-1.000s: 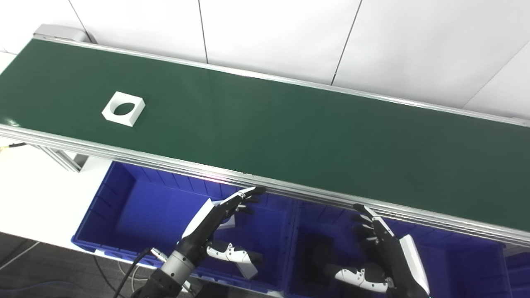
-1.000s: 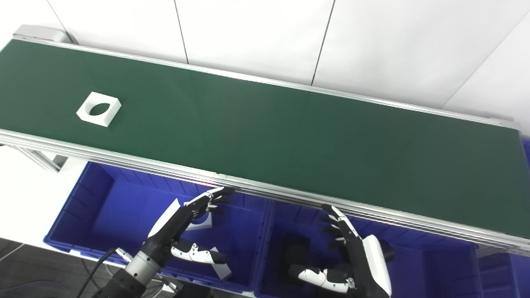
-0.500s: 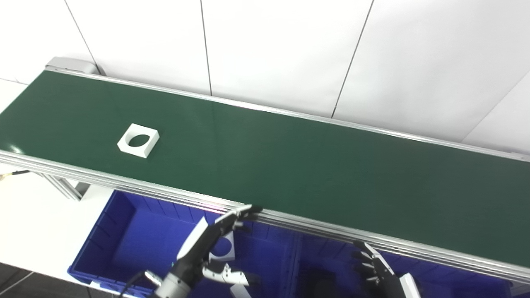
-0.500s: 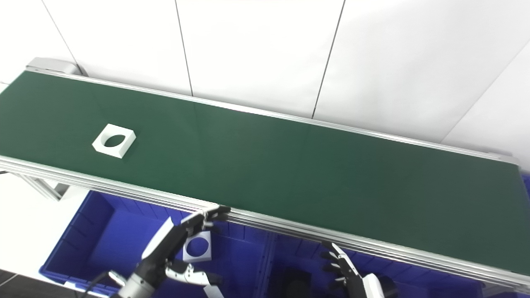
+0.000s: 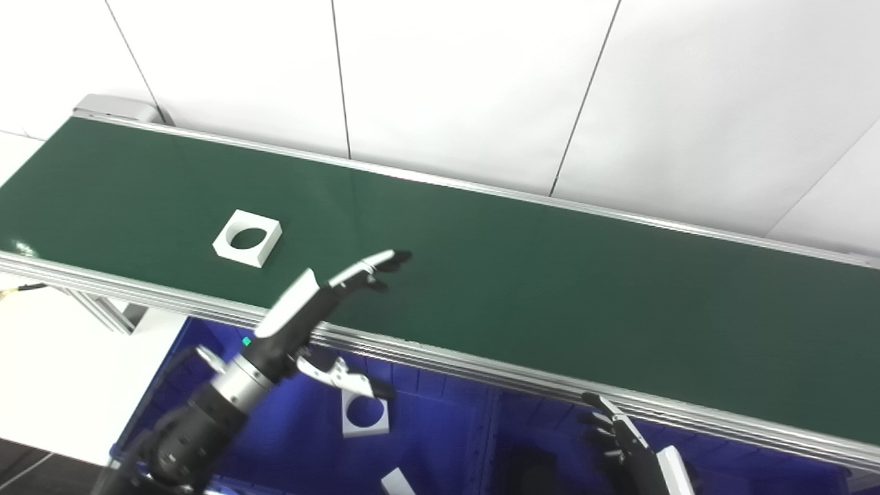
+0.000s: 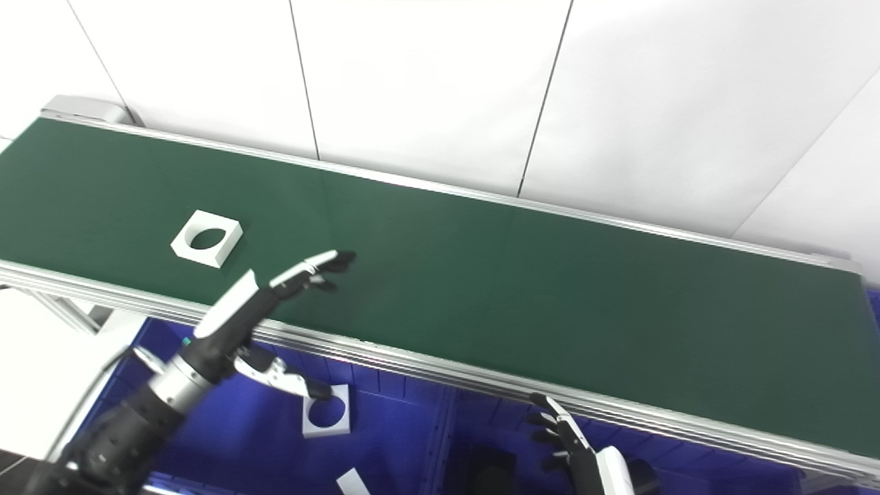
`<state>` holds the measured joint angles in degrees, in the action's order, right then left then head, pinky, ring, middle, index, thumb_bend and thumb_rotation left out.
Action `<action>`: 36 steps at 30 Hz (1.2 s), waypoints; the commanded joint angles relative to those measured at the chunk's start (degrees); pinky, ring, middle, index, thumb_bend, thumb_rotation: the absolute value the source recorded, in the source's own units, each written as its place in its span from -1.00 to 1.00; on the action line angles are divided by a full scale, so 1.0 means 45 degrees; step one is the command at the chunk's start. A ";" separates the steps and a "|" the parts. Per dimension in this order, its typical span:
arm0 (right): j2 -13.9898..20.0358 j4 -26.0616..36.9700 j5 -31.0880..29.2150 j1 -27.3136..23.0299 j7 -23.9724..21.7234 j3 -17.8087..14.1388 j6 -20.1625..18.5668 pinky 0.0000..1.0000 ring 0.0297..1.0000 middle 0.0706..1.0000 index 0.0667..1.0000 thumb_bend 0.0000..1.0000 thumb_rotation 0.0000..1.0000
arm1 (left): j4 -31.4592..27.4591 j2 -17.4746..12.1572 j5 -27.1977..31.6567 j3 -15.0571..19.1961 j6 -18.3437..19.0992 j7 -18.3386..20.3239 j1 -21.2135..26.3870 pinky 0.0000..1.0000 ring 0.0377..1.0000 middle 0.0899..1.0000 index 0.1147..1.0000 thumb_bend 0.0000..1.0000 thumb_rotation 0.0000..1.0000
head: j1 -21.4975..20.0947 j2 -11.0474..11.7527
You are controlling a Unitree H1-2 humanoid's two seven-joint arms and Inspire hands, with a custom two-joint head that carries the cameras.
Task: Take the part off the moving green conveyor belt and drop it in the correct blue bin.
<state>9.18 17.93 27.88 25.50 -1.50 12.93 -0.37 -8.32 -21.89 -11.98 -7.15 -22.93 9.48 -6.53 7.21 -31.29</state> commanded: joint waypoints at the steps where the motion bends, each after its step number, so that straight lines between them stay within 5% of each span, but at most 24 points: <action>1: 0.0085 0.0142 -0.0006 -0.0074 0.0208 0.0003 0.0756 0.22 0.46 0.52 0.70 0.74 -0.73 | -0.0703 -0.0452 -0.0046 0.0327 0.0241 0.0238 0.0728 0.72 0.81 0.84 0.80 0.82 -0.16 | -0.0019 -0.0069; 20: 0.0398 -0.0184 -0.0374 -0.0217 0.0241 -0.0083 0.1325 0.17 0.40 0.51 0.67 0.75 -0.73 | 0.1018 -0.2090 -0.2554 0.0582 0.1001 0.1223 0.4177 0.56 0.72 0.82 0.77 0.73 -0.15 | 0.0036 -0.0027; 36: 0.0431 -0.0407 -0.0452 -0.0213 0.0343 -0.0249 0.1647 0.07 0.36 0.49 0.66 0.77 -0.76 | 0.4878 -0.2496 -0.4201 -0.0034 0.0897 0.0891 0.6079 0.62 0.76 0.82 0.77 0.83 -0.35 | 0.0472 0.0107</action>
<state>10.90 15.42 26.56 24.48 -1.25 12.22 3.22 13.38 -31.47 -30.18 -7.69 -18.71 15.47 18.02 9.31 -30.76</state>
